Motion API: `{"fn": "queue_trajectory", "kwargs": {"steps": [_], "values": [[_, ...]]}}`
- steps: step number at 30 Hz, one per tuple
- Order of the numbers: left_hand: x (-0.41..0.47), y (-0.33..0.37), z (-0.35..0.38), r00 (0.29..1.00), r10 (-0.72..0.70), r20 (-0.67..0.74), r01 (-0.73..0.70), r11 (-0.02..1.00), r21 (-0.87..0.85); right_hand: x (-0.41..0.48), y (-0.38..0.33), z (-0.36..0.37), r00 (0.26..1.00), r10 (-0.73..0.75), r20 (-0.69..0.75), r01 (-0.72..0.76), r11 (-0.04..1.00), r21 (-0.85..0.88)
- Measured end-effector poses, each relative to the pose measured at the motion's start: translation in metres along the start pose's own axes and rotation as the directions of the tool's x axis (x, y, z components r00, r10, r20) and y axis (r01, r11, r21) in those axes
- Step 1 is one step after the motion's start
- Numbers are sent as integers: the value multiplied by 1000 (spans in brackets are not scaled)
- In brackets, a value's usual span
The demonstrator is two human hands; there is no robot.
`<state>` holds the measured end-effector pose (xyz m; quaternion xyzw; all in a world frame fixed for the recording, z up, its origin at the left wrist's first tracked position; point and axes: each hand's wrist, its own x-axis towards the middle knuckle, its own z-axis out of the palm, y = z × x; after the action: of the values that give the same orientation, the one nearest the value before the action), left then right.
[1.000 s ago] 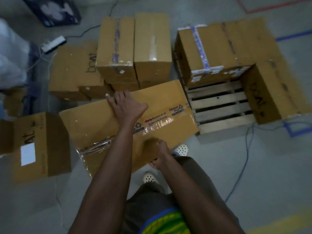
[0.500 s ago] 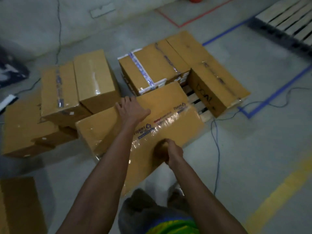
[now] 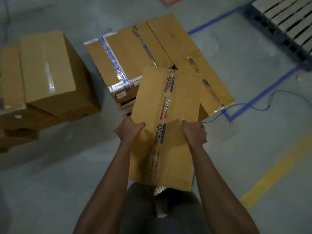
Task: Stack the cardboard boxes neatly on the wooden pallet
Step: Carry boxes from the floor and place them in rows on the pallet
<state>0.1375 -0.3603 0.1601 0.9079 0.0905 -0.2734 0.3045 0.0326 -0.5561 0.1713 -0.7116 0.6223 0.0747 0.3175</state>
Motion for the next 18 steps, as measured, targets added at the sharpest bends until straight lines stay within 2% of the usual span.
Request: {"fn": "queue_trajectory", "kwargs": {"steps": [2, 4, 7, 10, 14, 18], "values": [[14, 4, 29, 998, -34, 47, 35, 999, -24, 38, -10, 1, 999, -19, 29, 21, 996, -89], [29, 13, 53, 999, -48, 24, 49, 998, -46, 77, -22, 5, 998, -49, 40, 54, 990, -133], [58, 33, 85, 998, -58, -31, 56, 997, -44, 136, -41, 19, 996, -46, 73, 57, 984, -169], [93, 46, 123, 995, -101, -18, 100, 993, -59, 200, -49, 47, 992, -44, 117, 68, 977, -203], [136, 52, 190, 982, -191, -6, 188, 973, -130, 290, -44, 89, 983, -70, 168, 112, 960, -255], [178, 56, 261, 967, -254, -30, 241, 945, -223, 374, -37, 128, 974, -107, 198, 153, 960, -236]]}}
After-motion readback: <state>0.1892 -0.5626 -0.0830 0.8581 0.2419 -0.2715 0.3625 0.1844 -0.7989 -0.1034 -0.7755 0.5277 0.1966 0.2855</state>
